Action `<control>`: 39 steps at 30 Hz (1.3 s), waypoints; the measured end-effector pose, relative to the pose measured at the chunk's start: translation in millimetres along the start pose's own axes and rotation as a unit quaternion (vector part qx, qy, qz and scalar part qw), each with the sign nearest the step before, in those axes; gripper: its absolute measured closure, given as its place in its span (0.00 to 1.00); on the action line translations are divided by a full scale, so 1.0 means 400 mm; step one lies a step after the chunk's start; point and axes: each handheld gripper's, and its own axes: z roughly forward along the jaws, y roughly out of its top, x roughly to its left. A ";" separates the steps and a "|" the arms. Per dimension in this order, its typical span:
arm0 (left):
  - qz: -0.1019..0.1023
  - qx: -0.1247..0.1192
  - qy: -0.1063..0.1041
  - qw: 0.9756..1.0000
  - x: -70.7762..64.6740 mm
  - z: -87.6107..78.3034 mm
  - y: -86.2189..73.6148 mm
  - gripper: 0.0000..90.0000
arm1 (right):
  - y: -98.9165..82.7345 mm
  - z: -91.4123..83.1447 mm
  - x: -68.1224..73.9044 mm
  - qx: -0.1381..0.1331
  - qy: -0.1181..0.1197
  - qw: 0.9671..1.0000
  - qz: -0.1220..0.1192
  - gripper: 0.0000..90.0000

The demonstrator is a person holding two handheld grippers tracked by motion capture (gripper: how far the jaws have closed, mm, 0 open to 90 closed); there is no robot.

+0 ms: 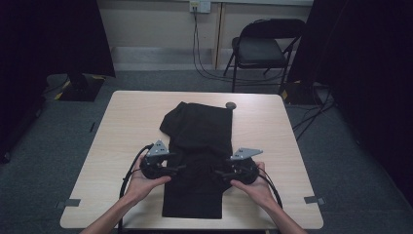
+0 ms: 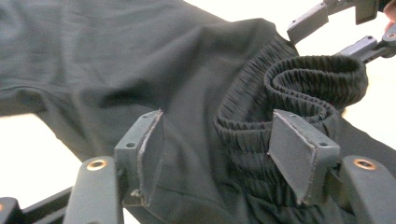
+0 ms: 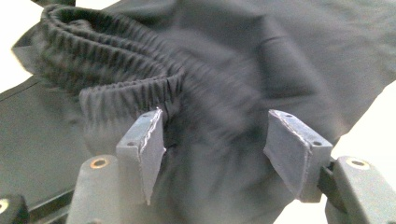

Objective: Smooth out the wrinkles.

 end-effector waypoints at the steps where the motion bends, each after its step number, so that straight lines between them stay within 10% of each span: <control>1: 0.003 0.002 -0.005 1.000 -0.002 -0.004 -0.001 0.38 | -0.005 -0.007 0.011 0.000 0.009 1.000 -0.004 0.42; 6: -0.015 -0.009 0.030 0.999 0.030 -0.001 0.005 0.37 | -0.006 -0.039 0.038 -0.007 0.016 1.000 -0.019 0.43; 11: -0.052 0.016 0.085 0.995 0.079 0.040 0.001 0.42 | 0.026 -0.045 0.004 -0.036 -0.027 0.999 -0.005 0.60; 20: -0.033 0.069 0.071 0.994 0.077 0.090 -0.021 0.40 | 0.012 0.074 -0.107 0.028 -0.089 0.995 0.041 0.60; 26: -0.002 0.050 0.041 0.998 0.047 0.060 -0.017 0.37 | 0.013 0.074 -0.064 0.028 -0.069 0.997 0.007 0.47; 36: -0.026 0.030 0.046 0.998 0.045 0.059 -0.019 0.34 | -0.023 -0.030 0.032 0.003 0.002 0.999 -0.039 0.38; 39: 0.000 0.037 0.037 0.999 0.013 0.058 -0.015 0.33 | -0.032 -0.058 0.062 -0.003 0.023 0.999 -0.048 0.37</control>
